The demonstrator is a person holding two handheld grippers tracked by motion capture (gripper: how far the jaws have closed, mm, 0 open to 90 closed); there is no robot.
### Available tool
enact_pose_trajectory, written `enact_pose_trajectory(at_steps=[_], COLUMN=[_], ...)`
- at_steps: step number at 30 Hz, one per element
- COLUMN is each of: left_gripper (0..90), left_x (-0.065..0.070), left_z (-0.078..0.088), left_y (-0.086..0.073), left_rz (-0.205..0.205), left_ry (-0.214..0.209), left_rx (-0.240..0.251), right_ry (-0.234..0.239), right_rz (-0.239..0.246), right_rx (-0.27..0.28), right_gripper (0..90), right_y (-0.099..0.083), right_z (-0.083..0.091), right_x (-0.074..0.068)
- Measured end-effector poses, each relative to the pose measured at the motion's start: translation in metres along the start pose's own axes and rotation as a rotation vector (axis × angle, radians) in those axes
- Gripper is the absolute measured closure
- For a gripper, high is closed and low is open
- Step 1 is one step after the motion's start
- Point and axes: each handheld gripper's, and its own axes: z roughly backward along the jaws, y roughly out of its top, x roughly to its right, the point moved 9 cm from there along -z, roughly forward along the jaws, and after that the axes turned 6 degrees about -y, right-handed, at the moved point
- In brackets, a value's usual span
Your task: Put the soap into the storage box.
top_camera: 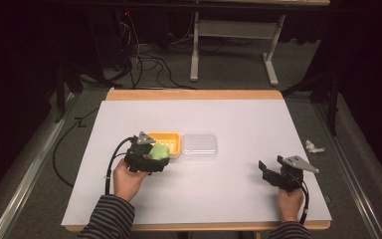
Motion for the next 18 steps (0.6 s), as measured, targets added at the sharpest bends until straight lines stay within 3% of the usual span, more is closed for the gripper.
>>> enact_pose_trajectory(at_steps=[7,10,18], left_gripper=[27.4,27.4,27.4], left_x=[-0.008,-0.017,-0.027], left_z=[-0.012,-0.019,-0.029], left_y=[0.007,0.009,0.014], left_rz=[0.022,0.025,0.004], left_ry=[0.017,0.046,0.091], left_rx=[0.006,0.013,0.030], right_ry=[0.001,0.001,0.002], right_rz=[0.000,-0.002,0.001], right_rx=[-0.002,-0.001,-0.004], right_gripper=[23.4,23.3,23.3], right_y=[0.000,0.000,0.000], right_z=[0.000,0.000,0.000], right_x=[0.000,0.000,0.000])
